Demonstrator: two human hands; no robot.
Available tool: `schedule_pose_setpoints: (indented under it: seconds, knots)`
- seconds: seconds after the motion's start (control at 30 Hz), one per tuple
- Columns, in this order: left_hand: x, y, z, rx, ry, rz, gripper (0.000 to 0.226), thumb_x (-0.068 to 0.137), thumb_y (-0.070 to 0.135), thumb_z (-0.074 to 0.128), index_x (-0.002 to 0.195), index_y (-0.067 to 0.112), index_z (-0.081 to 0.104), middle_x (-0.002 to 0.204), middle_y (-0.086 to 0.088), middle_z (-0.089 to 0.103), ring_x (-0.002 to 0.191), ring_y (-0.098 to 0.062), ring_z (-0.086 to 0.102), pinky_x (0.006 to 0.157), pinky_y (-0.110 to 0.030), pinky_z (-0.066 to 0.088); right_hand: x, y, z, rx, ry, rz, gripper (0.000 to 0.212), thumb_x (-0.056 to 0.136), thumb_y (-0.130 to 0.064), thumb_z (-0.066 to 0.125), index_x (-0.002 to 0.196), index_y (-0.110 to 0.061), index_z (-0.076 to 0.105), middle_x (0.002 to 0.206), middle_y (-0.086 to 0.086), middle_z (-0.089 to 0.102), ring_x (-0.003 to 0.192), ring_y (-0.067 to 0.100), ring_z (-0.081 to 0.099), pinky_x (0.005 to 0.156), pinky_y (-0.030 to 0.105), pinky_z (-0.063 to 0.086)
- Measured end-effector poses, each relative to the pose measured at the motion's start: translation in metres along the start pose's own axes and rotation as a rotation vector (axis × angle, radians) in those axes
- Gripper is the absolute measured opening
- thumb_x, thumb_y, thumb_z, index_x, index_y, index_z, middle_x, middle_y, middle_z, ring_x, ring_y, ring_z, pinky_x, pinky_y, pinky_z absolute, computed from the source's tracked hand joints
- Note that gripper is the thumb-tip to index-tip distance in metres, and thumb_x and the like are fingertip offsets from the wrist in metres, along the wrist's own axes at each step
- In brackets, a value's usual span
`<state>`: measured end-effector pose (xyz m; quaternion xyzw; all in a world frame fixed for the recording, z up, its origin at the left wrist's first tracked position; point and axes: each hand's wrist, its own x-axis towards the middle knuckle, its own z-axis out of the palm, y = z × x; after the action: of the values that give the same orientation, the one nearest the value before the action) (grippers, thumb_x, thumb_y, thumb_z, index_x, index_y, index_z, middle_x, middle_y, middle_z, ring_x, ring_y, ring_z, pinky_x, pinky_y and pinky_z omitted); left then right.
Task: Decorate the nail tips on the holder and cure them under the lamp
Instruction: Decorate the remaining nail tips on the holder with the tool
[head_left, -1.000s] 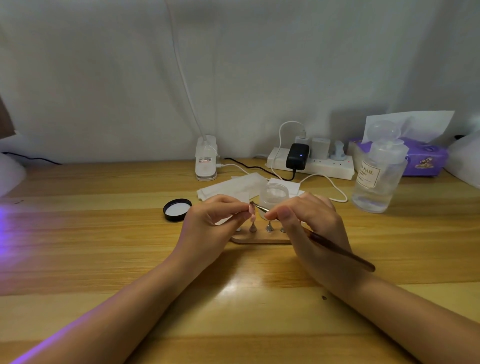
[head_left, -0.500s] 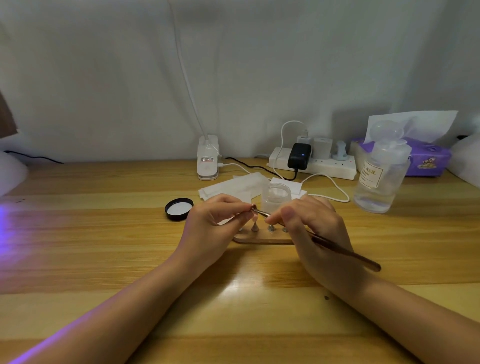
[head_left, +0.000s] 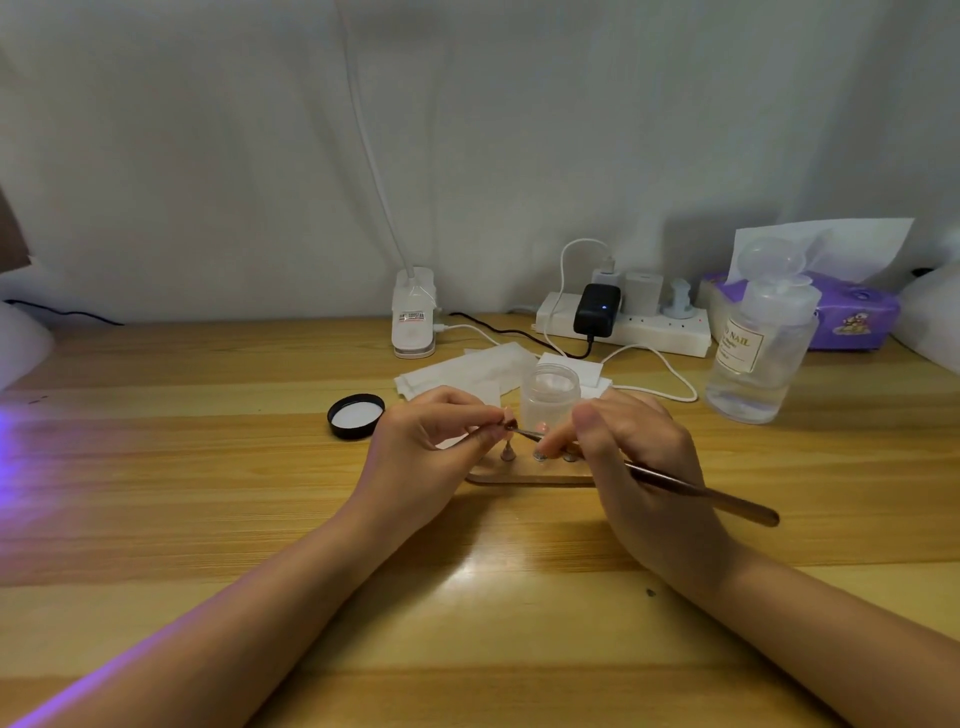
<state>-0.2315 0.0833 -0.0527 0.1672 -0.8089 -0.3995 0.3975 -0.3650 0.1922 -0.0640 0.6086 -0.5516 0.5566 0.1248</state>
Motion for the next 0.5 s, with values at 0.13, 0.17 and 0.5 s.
schedule_pose_setpoints:
  seconds: [0.13,0.17,0.5]
  knots:
    - [0.0,0.0007,-0.0006,-0.004,-0.016,-0.003,0.022,0.076,0.008,0.068,0.096,0.016,0.07,0.084,0.001,0.066,0.082,-0.012,0.061,0.075,-0.031,0.053,-0.0007,-0.0005,-0.0024,0.032,0.027,0.042,0.042,0.093,-0.026,0.032,0.068,-0.017,0.064,0.066,-0.008,0.063,0.071,0.0,0.058,0.077,0.033,0.041]
    - [-0.0002,0.0008,-0.0004,-0.011,-0.015,-0.002,0.022,0.075,0.011,0.068,0.096,0.017,0.07,0.083,0.001,0.067,0.082,-0.012,0.061,0.075,-0.032,0.053,0.0,-0.0006,-0.0023,0.032,0.024,0.052,0.041,0.093,-0.027,0.032,0.071,-0.018,0.064,0.068,-0.009,0.063,0.073,0.0,0.058,0.077,0.033,0.042]
    - [0.0003,-0.001,0.0002,-0.028,-0.004,-0.007,0.019,0.075,0.012,0.068,0.088,0.025,0.07,0.082,0.006,0.066,0.08,-0.011,0.061,0.074,-0.036,0.052,-0.0008,-0.0039,-0.0022,0.064,0.01,0.081,0.043,0.093,-0.029,0.033,0.064,-0.022,0.064,0.063,-0.011,0.062,0.069,0.0,0.059,0.078,0.035,0.042]
